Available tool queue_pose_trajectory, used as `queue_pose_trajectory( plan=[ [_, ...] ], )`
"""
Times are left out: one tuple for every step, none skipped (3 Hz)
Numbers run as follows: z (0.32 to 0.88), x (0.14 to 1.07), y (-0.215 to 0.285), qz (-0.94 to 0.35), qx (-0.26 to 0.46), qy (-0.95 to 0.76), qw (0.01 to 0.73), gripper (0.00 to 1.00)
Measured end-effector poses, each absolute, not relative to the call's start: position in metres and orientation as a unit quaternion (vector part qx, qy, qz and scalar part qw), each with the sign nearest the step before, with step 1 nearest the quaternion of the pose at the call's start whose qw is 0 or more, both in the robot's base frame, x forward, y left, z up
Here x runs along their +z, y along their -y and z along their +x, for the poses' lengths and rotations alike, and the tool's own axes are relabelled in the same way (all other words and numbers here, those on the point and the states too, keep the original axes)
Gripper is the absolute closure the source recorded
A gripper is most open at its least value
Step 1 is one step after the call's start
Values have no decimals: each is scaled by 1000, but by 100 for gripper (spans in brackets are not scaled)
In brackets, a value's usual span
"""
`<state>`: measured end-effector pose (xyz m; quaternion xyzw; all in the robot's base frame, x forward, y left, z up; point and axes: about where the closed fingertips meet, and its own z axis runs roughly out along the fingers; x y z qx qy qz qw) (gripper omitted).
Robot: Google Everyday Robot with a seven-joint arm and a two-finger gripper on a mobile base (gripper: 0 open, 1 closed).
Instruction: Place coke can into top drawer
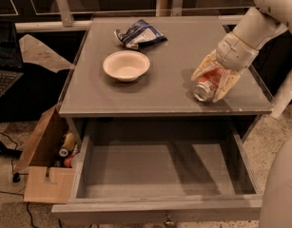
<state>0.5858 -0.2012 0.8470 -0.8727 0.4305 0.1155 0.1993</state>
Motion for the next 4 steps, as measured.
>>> queue_pose_trajectory(
  plan=[
    [586, 847, 201, -873, 115, -431, 199, 65],
    [586, 847, 201, -873, 115, -431, 199, 89],
    [586, 847, 201, -873, 115, -431, 199, 100],
    [592, 847, 199, -870, 104, -434, 208, 100]
  ],
)
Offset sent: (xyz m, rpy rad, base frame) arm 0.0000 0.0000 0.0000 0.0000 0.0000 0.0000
